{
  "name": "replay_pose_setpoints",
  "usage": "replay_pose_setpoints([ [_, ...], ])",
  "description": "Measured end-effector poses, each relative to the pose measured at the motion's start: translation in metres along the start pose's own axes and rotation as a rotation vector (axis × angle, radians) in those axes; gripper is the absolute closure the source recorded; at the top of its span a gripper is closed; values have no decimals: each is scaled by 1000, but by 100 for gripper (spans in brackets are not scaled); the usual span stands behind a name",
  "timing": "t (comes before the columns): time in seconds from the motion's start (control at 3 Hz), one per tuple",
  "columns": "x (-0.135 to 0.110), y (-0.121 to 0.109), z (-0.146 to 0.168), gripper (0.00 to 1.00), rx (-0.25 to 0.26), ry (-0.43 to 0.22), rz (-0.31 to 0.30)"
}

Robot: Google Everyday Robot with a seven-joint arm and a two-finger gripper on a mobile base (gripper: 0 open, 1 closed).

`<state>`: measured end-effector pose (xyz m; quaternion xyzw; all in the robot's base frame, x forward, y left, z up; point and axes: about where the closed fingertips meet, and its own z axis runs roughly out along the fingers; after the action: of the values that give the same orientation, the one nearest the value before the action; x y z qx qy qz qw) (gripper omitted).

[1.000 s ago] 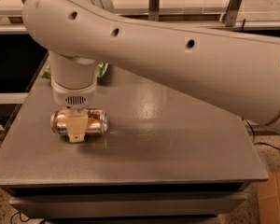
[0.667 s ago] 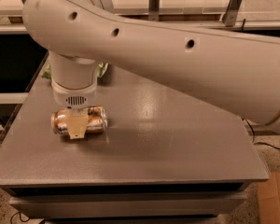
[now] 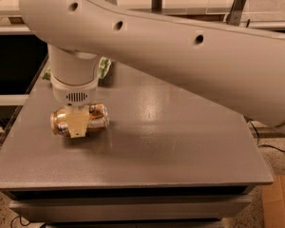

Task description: Place orange can upright

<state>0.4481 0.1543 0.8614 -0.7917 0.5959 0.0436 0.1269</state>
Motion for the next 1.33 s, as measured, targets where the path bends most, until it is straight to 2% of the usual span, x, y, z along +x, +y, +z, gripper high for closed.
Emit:
replay_pose_setpoints([
  [0.33, -4, -4, -13, 100, 21, -11, -18],
  [0.67, -9, -8, -26, 100, 37, -62, -29],
  [1.33, -24, -9, -41, 100, 29, -255, -39],
])
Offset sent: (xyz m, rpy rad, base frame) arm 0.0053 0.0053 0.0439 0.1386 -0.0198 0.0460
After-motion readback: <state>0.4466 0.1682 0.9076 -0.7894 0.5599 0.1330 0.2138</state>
